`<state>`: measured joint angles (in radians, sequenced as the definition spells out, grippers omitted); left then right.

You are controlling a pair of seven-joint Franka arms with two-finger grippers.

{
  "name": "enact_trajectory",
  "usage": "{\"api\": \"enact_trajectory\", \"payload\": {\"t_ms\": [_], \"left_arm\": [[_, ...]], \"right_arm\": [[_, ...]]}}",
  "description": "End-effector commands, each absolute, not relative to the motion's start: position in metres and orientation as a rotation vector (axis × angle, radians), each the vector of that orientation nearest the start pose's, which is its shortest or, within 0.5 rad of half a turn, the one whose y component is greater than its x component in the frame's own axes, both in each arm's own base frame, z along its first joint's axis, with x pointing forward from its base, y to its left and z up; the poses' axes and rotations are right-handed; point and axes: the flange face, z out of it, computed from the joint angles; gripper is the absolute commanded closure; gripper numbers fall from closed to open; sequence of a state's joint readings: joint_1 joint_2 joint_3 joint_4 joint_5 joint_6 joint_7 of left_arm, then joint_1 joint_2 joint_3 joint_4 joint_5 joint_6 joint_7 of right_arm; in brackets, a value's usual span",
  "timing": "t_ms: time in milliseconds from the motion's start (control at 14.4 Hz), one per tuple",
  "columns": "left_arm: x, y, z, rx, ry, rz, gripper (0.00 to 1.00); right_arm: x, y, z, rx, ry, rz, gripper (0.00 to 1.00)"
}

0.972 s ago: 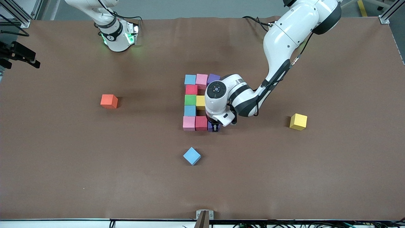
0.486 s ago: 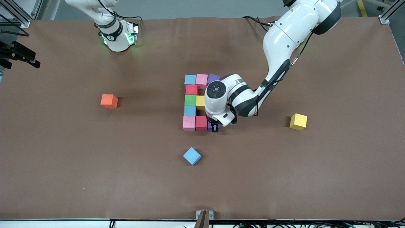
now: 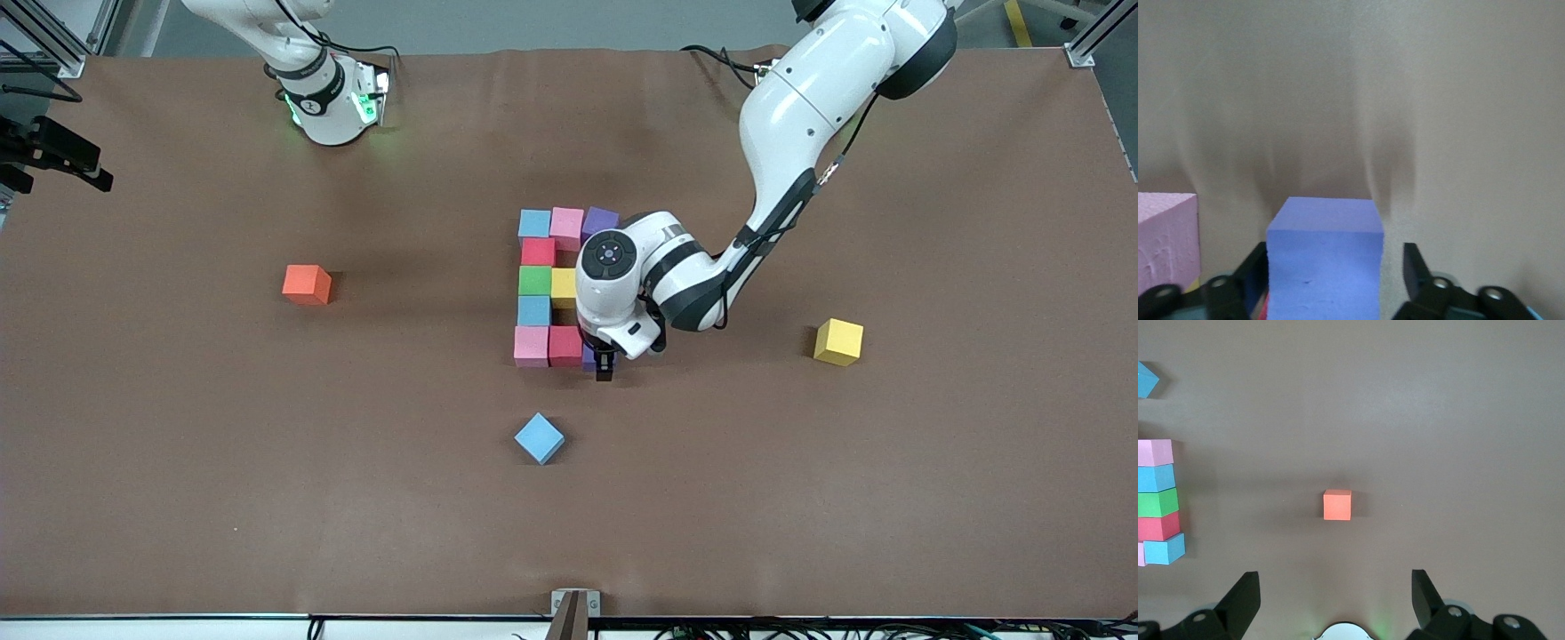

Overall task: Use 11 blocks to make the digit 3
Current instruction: 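Lower the purple cube beside the red cube and open the left gripper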

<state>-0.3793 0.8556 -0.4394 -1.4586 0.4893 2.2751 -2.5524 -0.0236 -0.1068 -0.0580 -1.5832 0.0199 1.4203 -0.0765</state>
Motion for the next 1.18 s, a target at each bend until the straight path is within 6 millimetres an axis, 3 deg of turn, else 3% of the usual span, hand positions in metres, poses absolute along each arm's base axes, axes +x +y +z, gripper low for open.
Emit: {"api": "enact_trajectory", "payload": {"t_ms": [0,417,764,1111], "left_arm": [[0.550,-0.483,0.218,-2.264,-2.274,-0.074,0.00],[0.555,-0.477,0.239,-2.251,-2.273,-0.105,0.00],[0.559,-0.471,0.276,-2.306,-2.237,-0.146,0.00],[0.598,-0.424,0.325,-2.545,-2.027,-0.163,0.00]], "right_arm": [[0.496,-0.043,0.663,-3.111,-0.009,0.082,0.00],[0.497,-0.045,0.665,-3.110,-0.094,0.065,0.00],[0.496,-0.044,0.665,-3.140,-0.109,0.076,0.00],[0.495,-0.043,0.663,-3.132,-0.074,0.093,0.00]]}}
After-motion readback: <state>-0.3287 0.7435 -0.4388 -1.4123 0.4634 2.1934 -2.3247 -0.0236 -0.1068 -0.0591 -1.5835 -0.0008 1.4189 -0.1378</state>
